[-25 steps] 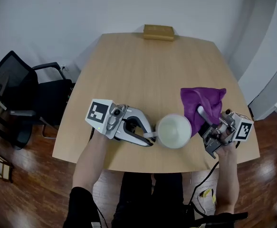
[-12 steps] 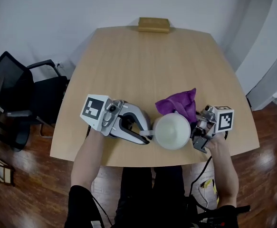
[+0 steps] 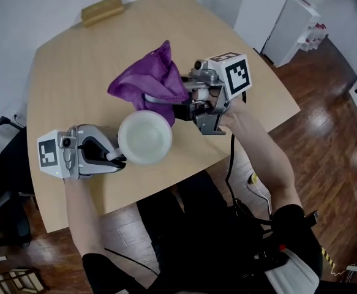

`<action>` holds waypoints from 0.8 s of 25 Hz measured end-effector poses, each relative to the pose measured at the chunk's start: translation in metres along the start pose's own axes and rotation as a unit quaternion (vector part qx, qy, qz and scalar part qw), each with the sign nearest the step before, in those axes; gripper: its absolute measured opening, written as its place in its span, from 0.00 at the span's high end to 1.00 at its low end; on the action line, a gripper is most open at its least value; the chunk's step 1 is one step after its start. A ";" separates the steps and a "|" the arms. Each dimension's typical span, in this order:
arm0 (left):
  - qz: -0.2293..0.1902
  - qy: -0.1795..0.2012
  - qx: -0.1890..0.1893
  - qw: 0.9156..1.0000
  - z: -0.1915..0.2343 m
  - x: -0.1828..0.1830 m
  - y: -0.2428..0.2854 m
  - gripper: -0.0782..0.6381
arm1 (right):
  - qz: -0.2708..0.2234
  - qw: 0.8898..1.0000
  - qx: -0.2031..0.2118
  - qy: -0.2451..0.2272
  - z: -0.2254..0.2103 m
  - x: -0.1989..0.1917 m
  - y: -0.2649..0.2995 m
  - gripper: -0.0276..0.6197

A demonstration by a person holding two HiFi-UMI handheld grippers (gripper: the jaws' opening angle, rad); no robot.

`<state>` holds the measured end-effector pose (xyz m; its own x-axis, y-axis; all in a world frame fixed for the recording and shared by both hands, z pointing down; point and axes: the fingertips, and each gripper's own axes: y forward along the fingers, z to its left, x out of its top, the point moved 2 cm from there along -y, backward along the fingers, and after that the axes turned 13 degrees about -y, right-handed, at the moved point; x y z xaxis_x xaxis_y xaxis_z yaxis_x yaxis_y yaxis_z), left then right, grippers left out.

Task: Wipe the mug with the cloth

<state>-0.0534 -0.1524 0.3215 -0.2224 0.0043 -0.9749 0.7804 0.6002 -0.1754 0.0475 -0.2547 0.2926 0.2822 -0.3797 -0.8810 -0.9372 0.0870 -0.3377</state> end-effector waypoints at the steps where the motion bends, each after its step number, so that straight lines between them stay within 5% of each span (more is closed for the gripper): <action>1: 0.001 0.000 0.000 1.000 0.001 0.004 0.000 0.82 | 0.009 1.000 0.007 0.010 0.000 -0.001 0.004 0.84; 7: 0.025 0.009 -0.004 1.000 0.010 0.002 0.010 0.82 | 0.024 0.995 -0.012 0.096 -0.022 -0.031 -0.008 0.84; 14: 0.072 -0.011 -0.018 0.997 0.000 -0.018 0.013 0.82 | 0.107 0.989 -0.084 0.049 -0.047 -0.073 -0.020 0.84; 17: 0.081 -0.014 -0.027 0.996 -0.002 -0.019 0.014 0.82 | 0.061 0.996 -0.055 0.020 -0.038 -0.041 -0.026 0.84; 20: 0.084 -0.014 -0.035 0.996 -0.005 -0.017 0.015 0.82 | -0.028 0.999 0.038 -0.006 0.000 0.013 -0.031 0.84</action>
<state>-0.0410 -0.1397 0.3363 -0.0748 0.0868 -0.9934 0.7627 0.6468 -0.0008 0.0799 -0.2626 0.2913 0.3366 -0.3751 -0.8637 -0.9018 0.1357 -0.4104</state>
